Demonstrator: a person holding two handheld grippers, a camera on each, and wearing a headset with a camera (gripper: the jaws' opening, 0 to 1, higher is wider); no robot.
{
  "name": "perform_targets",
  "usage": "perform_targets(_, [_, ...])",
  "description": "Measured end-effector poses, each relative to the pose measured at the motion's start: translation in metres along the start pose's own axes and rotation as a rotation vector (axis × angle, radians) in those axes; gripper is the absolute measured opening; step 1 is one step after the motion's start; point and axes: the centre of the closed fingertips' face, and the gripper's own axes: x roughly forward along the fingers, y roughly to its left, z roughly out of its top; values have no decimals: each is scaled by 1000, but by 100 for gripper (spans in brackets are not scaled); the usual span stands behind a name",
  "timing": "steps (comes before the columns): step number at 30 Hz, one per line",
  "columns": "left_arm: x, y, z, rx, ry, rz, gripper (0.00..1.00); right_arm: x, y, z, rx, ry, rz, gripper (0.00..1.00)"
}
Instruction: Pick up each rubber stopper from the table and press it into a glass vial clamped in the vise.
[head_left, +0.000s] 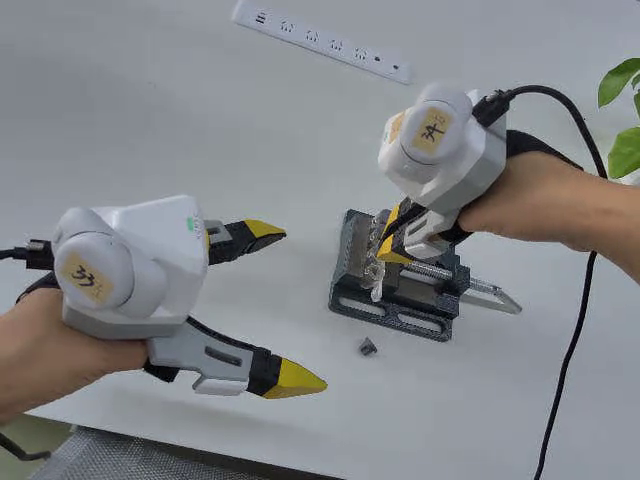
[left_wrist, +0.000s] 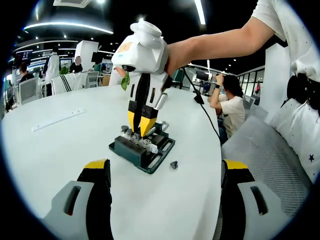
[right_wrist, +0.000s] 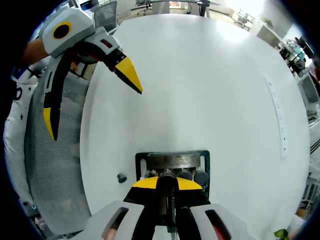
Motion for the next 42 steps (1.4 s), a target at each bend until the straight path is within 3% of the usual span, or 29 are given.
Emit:
perform_targets(10, [-2,2,-5,-8,2,5,90,0,1,0,-13,-18,4,7])
perform_targets(35, [0,1,-3,-14,4,5,88,-3,-1,1,-3,-63,-2,8])
perform_targets(42, [-1,2,-4,-12,10,4,87,-11,-3,3,77,-140,-1,9])
